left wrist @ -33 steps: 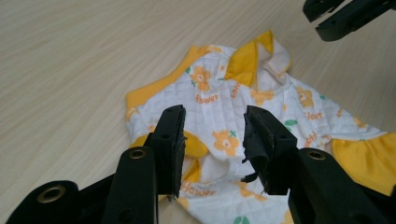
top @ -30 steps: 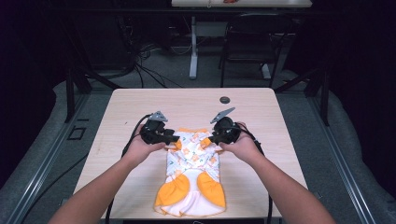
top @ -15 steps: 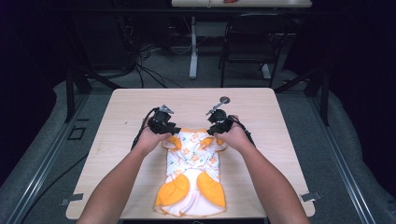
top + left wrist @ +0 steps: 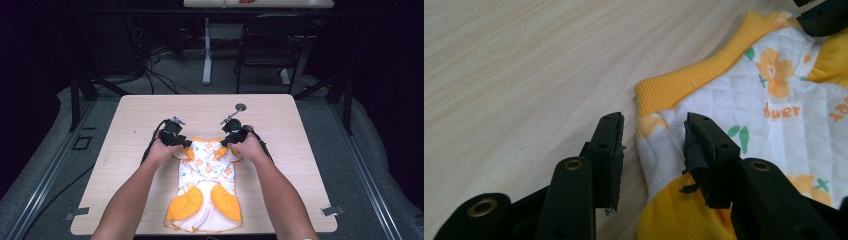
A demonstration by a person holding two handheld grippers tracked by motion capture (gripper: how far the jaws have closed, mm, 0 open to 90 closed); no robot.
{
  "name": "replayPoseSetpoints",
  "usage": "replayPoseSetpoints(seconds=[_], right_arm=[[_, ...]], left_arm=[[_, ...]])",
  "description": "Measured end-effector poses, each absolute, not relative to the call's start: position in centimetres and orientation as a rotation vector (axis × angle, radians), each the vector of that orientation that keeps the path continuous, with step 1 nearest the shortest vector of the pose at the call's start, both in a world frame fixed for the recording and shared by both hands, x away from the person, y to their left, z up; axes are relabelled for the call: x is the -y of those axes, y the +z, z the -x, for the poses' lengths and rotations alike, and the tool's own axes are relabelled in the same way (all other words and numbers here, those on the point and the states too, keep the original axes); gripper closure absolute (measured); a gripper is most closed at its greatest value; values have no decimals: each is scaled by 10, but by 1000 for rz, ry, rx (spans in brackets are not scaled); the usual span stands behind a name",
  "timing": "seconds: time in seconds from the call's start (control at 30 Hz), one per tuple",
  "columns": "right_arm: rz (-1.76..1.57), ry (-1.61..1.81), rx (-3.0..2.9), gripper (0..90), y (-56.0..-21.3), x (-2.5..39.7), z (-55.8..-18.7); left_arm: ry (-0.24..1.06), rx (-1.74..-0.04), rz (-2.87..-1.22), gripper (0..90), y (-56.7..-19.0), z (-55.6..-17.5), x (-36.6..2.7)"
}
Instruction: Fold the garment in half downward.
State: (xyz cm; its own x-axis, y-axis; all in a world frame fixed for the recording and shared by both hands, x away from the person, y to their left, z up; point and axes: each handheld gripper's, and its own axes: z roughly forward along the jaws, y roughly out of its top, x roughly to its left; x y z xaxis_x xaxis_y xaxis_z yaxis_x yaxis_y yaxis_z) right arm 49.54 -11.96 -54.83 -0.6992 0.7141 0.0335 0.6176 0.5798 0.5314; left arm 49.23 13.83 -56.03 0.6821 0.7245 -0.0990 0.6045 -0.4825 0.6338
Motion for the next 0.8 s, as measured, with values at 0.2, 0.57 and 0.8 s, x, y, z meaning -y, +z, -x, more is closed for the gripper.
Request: replayPoseSetpoints(seconds=[0.2, 0.57, 0.8], right_arm=[[-1111, 683, -2647, 653, -555, 116, -496], [-1138, 692, -2665, 776, -556, 114, -495], [-1160, 732, -2650, 849, -558, 114, -493]], left_arm=[[249, -1014, -2255, 590, -562, -492, -139], [221, -1008, -2295, 709, -566, -490, -135], [189, -1015, -2291, 815, -565, -490, -135]])
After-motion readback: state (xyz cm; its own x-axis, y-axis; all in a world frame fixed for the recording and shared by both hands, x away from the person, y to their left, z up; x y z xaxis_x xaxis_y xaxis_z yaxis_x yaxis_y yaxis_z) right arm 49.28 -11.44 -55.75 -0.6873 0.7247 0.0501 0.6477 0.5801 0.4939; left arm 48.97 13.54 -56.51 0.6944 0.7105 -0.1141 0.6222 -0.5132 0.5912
